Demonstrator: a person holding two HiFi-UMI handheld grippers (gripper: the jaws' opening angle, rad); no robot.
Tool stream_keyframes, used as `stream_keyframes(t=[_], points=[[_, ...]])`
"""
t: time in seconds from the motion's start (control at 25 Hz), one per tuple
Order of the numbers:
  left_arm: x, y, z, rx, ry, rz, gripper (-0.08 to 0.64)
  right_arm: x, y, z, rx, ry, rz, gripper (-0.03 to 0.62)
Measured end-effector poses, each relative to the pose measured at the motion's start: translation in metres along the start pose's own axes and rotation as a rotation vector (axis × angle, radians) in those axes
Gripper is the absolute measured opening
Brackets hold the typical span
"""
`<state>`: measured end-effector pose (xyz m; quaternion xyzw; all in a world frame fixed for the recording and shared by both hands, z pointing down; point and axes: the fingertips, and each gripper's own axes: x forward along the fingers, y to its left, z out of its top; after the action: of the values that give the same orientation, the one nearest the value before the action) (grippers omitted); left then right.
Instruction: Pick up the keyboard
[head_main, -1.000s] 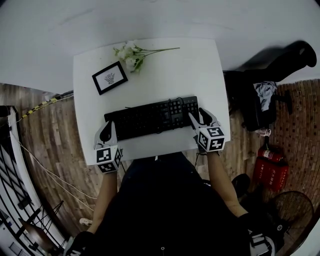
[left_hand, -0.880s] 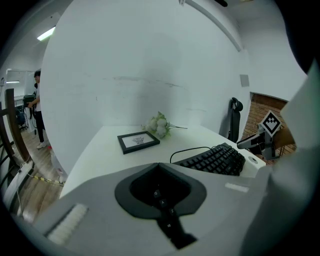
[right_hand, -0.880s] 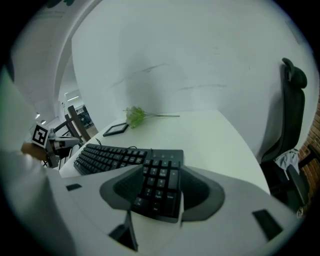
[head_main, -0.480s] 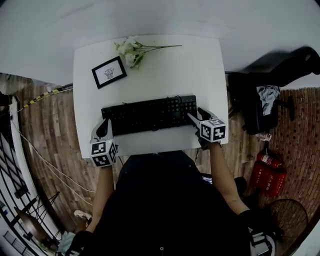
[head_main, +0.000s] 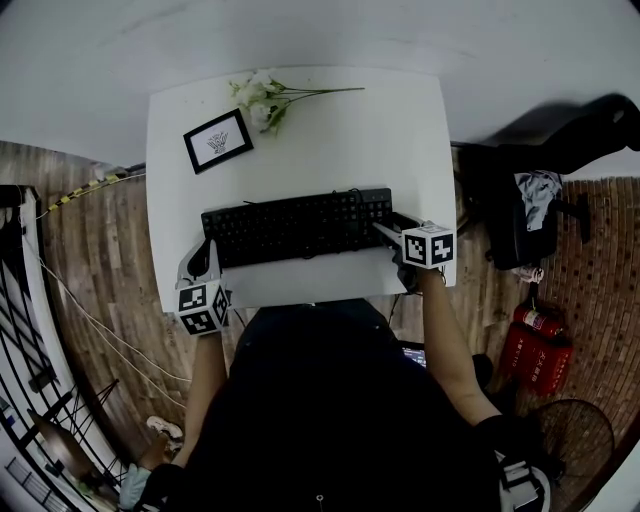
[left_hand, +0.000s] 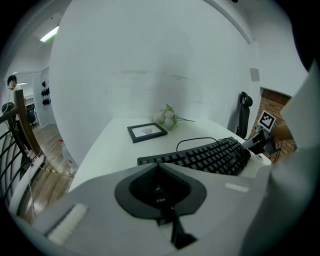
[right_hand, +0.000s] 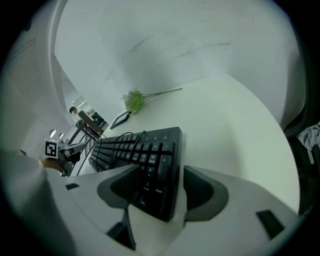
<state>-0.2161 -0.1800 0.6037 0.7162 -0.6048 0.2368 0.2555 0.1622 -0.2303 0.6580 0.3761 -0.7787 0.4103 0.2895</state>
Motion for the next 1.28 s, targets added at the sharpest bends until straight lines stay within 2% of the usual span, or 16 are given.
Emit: stream_keyframes(t=[0.36, 0.48, 0.72, 0.88, 0.92, 1.0, 1.04, 1.12, 1.28], points=[[-0.005, 0.009, -0.004, -0.016, 0.004, 0.017, 0.012, 0.003, -0.002, -0.004, 0.098, 0.087, 0.030, 0.239], [-0.004, 0.008, -0.005, -0.018, 0.009, 0.014, 0.012, 0.002, -0.003, -0.003, 0.127, 0.119, 0.010, 0.230], [-0.001, 0.011, -0.009, -0.026, 0.025, 0.008, 0.014, -0.009, 0.007, 0.003, 0.120, 0.148, -0.041, 0.224], [0.003, 0.013, -0.019, -0.078, 0.061, -0.016, 0.019, -0.021, 0.015, 0.011, 0.096, 0.136, -0.062, 0.219], [0.005, 0.013, -0.021, -0.097, 0.073, -0.025, 0.042, -0.023, 0.017, 0.012, 0.091, 0.134, -0.066, 0.219], [0.008, 0.011, -0.027, -0.143, 0.107, -0.061, 0.182, -0.028, 0.019, 0.014, 0.086, 0.130, -0.075, 0.219], [0.011, 0.009, -0.031, -0.172, 0.127, -0.090, 0.217, -0.030, 0.020, 0.015, 0.085, 0.127, -0.079, 0.219], [0.017, 0.006, -0.038, -0.230, 0.166, -0.141, 0.266, -0.034, 0.023, 0.017, 0.081, 0.118, -0.090, 0.218], [0.025, 0.009, -0.045, -0.303, 0.206, -0.189, 0.293, -0.036, 0.031, 0.022, 0.065, 0.105, -0.098, 0.218]])
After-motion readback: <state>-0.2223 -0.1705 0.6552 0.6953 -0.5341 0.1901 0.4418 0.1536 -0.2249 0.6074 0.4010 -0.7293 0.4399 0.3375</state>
